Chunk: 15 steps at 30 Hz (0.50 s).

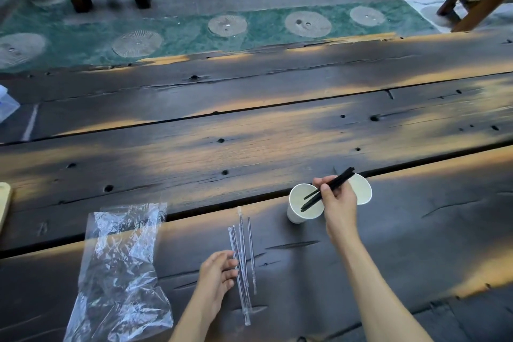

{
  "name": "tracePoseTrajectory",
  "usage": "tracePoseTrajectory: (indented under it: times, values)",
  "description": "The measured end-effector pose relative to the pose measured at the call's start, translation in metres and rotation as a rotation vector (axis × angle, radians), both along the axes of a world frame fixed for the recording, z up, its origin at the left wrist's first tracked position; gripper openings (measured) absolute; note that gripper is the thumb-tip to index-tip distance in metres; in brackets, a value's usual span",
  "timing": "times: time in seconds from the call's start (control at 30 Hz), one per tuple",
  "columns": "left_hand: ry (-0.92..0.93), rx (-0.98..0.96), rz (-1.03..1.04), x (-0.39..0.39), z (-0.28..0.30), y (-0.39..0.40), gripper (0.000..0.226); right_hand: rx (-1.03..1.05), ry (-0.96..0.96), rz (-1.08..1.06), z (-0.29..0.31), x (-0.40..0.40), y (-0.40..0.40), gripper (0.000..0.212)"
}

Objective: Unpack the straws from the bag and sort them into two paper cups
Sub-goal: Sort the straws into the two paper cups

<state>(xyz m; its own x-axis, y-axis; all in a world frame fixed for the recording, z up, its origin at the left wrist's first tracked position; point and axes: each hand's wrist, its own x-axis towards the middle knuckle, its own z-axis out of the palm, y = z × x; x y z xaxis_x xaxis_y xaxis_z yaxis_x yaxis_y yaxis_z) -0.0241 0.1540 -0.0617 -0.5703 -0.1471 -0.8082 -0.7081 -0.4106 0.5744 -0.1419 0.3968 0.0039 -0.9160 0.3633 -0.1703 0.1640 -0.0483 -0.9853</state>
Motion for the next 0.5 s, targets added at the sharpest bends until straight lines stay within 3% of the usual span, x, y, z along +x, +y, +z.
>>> tracePoseTrajectory:
  times: [0.3, 0.4, 0.5]
  values:
    - [-0.019, -0.014, 0.039, 0.000, -0.008, -0.006, 0.018, 0.097, -0.046, 0.032, -0.001, -0.011, -0.002, 0.014]
    - [-0.036, -0.032, 0.034, 0.001, -0.013, -0.008, 0.017, 0.141, -0.054, -0.008, 0.015, -0.011, -0.001, 0.023]
    - [-0.056, -0.074, 0.043, 0.002, -0.018, -0.011, 0.017, 0.220, 0.063, -0.076, 0.040, -0.004, -0.012, 0.035]
